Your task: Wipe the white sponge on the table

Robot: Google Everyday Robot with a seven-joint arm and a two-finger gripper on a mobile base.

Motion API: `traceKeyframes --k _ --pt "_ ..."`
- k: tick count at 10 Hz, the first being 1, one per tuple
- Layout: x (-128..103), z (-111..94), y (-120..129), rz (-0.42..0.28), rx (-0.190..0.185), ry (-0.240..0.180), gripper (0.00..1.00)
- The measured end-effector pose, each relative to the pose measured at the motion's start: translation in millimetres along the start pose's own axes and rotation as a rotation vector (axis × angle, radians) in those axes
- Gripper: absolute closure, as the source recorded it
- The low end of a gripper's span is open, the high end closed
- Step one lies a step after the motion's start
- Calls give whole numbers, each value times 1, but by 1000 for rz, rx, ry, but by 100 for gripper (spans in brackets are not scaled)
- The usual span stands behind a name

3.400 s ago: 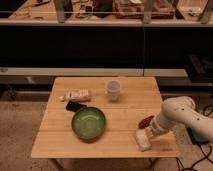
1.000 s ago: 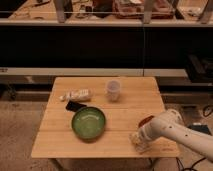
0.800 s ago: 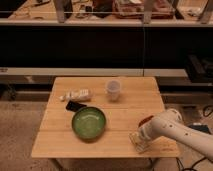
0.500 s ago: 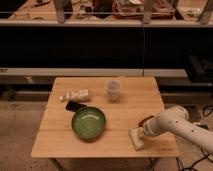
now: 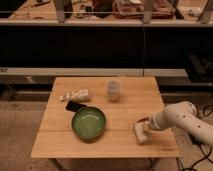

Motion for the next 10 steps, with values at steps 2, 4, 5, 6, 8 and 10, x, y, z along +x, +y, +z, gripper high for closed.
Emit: traceKeyframes --k 2,4,5,6,8,10 --pt "9 10 6 22 -24 -9 91" --pt "21 19 10 42 -53 -14 91" --pt "30 23 11 51 -69 -14 91" --pt "38 25 10 55 -82 -10 91" --pt "60 30 -3 47 -97 0 91" --pt "64 40 -22 9 -106 -12 91"
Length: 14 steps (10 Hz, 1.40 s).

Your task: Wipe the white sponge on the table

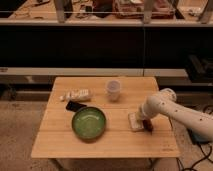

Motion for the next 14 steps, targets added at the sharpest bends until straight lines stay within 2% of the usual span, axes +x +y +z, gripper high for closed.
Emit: traceKeyframes --k 2,4,5,6,9,10,12,13,14 --pt "-12 17 -22 -46 2 -33 91" --pt "-24 26 -41 -78 22 -51 91" --pt "-42 27 -65 -131 53 -65 91" --pt "-49 27 -73 -152 65 -68 91" --pt "-99 19 -100 -270 105 -81 91" --pt "-111 17 -99 -290 105 -85 91" --pt "-134 9 -84 -320 81 -85 91" --pt "-140 2 -69 -315 55 -78 91" --pt "-138 -6 -43 -300 7 -62 91"
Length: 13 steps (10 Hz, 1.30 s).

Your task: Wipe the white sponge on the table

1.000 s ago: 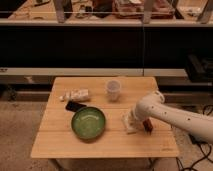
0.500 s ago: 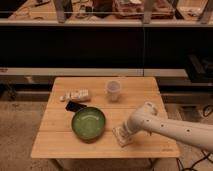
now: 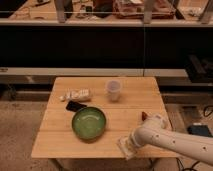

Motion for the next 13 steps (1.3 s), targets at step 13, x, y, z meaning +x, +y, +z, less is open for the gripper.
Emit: traceKeyframes --k 13 --pt "125 11 59 207 -132 41 91"
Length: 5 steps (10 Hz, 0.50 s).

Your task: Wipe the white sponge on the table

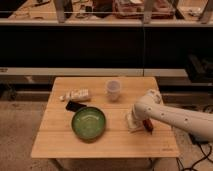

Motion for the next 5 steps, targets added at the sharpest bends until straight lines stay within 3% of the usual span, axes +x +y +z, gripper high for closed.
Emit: traceKeyframes --k 2,5 --pt "-13 0 -38 -67 53 -15 91" --pt "-58 -6 -80 -183 131 -37 91"
